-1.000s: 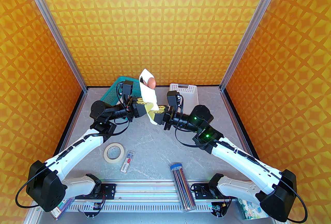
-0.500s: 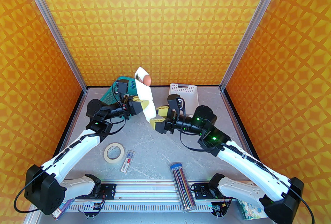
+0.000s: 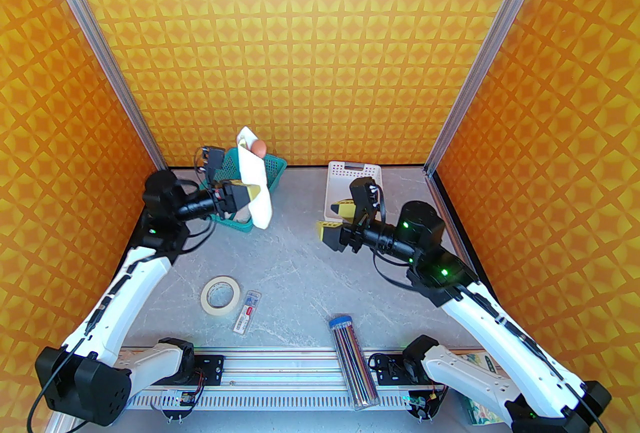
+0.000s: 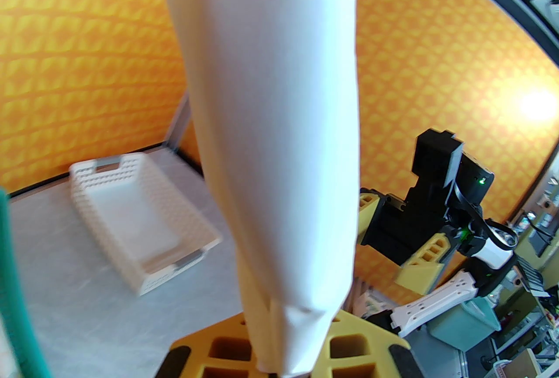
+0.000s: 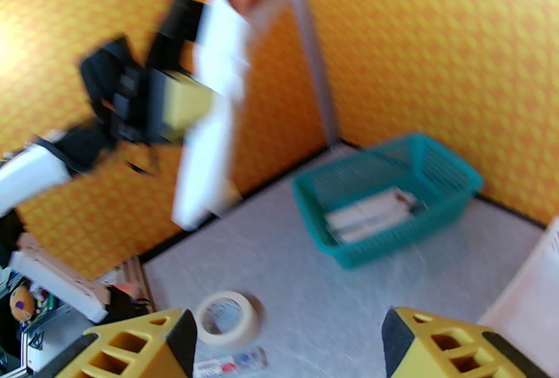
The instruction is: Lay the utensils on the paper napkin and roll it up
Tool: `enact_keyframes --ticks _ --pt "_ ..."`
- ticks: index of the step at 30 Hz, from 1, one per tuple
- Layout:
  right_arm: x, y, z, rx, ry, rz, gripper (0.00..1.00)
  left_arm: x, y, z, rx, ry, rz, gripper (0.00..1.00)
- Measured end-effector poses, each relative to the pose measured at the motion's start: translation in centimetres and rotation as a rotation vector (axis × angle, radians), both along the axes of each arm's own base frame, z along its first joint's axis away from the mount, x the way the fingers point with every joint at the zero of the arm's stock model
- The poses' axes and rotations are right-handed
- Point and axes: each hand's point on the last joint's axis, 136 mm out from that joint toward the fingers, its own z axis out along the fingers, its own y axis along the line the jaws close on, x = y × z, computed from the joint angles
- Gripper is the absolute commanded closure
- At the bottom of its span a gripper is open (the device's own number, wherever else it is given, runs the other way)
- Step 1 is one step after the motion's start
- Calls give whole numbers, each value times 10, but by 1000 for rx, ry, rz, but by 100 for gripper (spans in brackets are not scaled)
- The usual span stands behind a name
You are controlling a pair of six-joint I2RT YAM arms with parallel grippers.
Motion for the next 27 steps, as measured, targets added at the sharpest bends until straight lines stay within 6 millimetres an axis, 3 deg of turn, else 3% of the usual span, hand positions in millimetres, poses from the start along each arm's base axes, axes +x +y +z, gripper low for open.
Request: enact_keyframes --ticks 6,9,14,20,27 --pt "25 -12 -36 -73 102 -74 19 33 36 -2 104 50 71 100" --pt "31 -18 -43 -89 119 -95 19 54 62 -17 143 110 122 100" --pt "40 -26 -47 -98 122 -121 19 91 95 -53 214 227 166 100" --pt "48 -30 -57 -114 143 -138 17 135 114 -105 351 349 188 100" --pt "54 -29 -71 -129 177 -132 18 173 141 -150 539 421 264 100"
